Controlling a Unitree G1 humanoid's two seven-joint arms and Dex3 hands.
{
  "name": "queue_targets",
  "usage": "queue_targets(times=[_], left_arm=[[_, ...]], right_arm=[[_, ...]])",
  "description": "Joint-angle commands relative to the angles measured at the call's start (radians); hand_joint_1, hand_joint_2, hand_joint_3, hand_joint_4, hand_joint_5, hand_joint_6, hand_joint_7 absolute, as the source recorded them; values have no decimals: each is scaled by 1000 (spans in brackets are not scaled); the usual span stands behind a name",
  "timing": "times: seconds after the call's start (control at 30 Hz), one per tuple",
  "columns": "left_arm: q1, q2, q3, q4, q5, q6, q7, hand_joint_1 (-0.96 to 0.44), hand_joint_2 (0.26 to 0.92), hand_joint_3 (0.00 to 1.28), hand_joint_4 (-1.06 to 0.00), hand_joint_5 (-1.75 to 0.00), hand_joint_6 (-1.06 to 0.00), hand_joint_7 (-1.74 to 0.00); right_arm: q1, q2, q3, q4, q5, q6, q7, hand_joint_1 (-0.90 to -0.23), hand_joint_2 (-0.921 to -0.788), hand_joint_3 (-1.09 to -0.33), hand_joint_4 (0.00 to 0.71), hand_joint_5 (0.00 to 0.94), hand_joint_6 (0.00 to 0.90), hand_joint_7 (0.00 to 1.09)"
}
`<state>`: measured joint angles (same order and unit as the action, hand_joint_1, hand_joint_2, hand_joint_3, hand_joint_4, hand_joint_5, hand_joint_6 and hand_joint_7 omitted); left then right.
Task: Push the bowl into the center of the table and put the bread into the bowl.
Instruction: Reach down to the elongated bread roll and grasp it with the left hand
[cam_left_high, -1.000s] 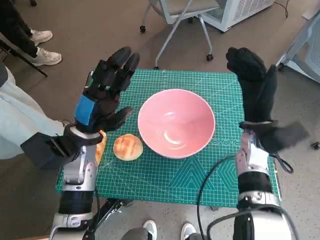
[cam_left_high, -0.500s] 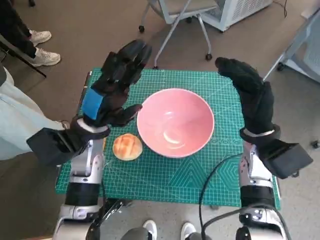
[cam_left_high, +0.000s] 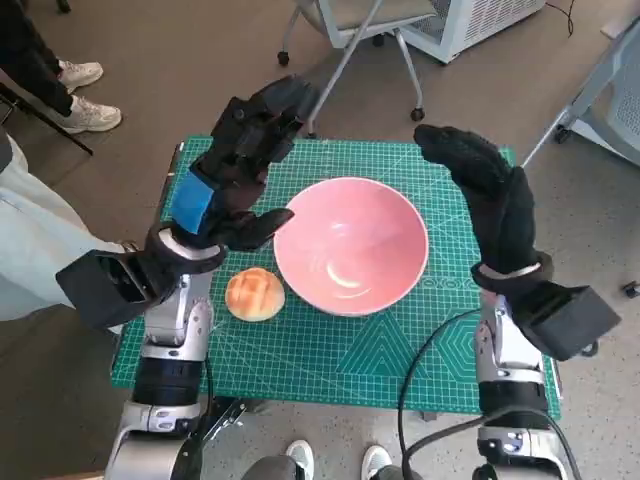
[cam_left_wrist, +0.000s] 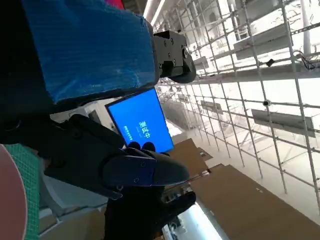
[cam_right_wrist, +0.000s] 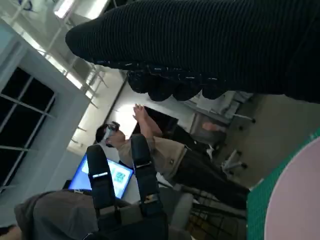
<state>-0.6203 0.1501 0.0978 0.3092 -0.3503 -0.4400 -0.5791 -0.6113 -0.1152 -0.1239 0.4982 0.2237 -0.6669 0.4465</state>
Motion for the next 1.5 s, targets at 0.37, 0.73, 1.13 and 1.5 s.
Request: queue_targets(times=[0.37, 0.73, 1.13, 1.5], left_arm=[[72, 150, 51, -125, 121, -3, 40, -681, 921, 267, -172, -24, 1, -567], [291, 434, 172, -590, 656, 599, 164, -366, 799, 18, -184, -3, -325, -129], [390, 415, 183, -721, 775, 845, 213, -263, 737, 1, -231, -13, -403, -29], [450, 435, 136, -773, 807, 973, 188, -264, 741, 2, -270, -9, -408, -9]], right_arm=[[23, 5, 21, -1, -16, 15, -26, -733, -921, -748, 194, 5, 105, 448], [31, 5, 6, 13, 11, 6, -18, -720, -921, -754, 194, 3, 94, 464], [18, 29, 3, 42, 33, -5, -17, -683, -921, -761, 191, 1, 80, 480], [17, 44, 7, 49, 60, -4, 6, -680, -921, -761, 189, 0, 75, 489]])
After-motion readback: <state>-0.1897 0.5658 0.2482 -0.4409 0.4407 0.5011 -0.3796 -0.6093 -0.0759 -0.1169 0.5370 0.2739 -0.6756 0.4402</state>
